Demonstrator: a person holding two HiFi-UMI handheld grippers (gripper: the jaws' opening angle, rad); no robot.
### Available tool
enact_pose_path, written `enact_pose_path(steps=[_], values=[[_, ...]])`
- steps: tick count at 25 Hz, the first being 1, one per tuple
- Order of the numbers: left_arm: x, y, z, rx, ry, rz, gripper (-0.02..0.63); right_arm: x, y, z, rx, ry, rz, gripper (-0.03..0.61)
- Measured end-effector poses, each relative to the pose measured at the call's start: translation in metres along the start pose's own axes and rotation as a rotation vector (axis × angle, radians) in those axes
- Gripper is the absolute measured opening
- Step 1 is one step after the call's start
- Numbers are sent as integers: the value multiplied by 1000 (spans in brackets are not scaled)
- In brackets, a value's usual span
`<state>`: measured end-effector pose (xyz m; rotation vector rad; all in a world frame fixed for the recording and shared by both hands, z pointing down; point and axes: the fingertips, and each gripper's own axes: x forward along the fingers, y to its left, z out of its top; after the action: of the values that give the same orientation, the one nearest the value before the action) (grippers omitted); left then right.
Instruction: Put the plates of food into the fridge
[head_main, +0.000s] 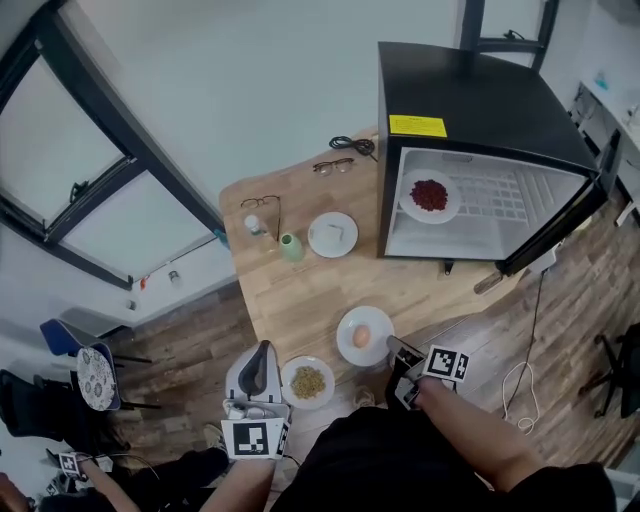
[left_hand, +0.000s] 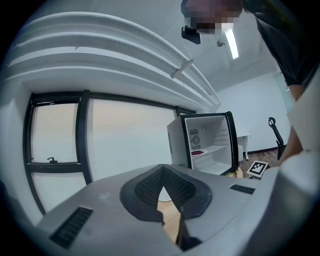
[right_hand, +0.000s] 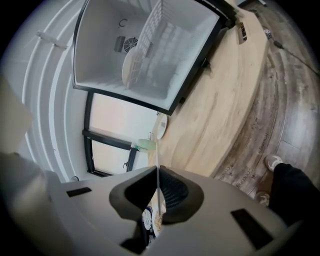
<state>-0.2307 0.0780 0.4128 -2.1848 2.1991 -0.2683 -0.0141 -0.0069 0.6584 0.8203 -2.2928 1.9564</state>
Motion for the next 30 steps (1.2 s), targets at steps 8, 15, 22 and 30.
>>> enact_pose_path(steps=[8,15,22,30], values=[[40,-31,12,-29,-19,-55,3,-38,23,58,44,-101,26,34],[83,-66,35,-42,-61,-112,3,-79,43,107,75,-194,53,34],[114,-93,41,-87,-64,-165,3,-105,62,149,37,-267,116,34],[146,-116,51,-79,-78,-213,3,-130,75,189,-15,-334,140,34]])
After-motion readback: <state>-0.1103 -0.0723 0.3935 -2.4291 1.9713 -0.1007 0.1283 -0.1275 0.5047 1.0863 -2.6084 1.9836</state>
